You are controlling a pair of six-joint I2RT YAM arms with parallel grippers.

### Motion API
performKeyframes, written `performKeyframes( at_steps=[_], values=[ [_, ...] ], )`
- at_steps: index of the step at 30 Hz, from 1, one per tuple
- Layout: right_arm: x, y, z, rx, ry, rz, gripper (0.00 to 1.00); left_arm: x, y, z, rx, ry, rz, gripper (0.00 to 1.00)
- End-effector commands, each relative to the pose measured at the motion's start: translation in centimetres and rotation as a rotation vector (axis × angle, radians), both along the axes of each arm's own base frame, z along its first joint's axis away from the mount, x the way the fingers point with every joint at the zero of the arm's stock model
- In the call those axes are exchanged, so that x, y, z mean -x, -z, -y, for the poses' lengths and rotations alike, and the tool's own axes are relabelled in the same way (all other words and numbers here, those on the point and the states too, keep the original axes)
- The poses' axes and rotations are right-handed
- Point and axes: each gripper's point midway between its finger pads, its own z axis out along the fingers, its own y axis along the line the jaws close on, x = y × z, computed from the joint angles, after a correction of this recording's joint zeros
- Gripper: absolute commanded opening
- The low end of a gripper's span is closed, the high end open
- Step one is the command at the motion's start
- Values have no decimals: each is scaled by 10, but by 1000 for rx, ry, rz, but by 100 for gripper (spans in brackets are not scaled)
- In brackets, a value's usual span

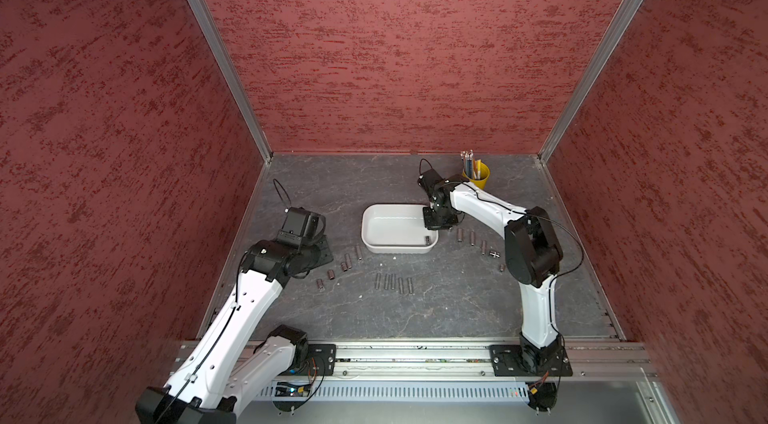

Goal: Take out the socket from the storage box
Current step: Adjust the storage box at the center of the board.

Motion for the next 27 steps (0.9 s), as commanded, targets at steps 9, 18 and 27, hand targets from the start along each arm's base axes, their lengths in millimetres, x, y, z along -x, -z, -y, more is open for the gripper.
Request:
performKeyframes(
  at_steps=[9,18,27],
  values=[
    [5,-16,1,-114,57,-88,0,-2,0,2,8,18,13,41],
    [22,-31,12,-164,61,-240,0,-2,0,5,20,35,15,41],
    [32,-35,10,-232,52,-370,0,-2,-1,9,35,53,17,41]
  ],
)
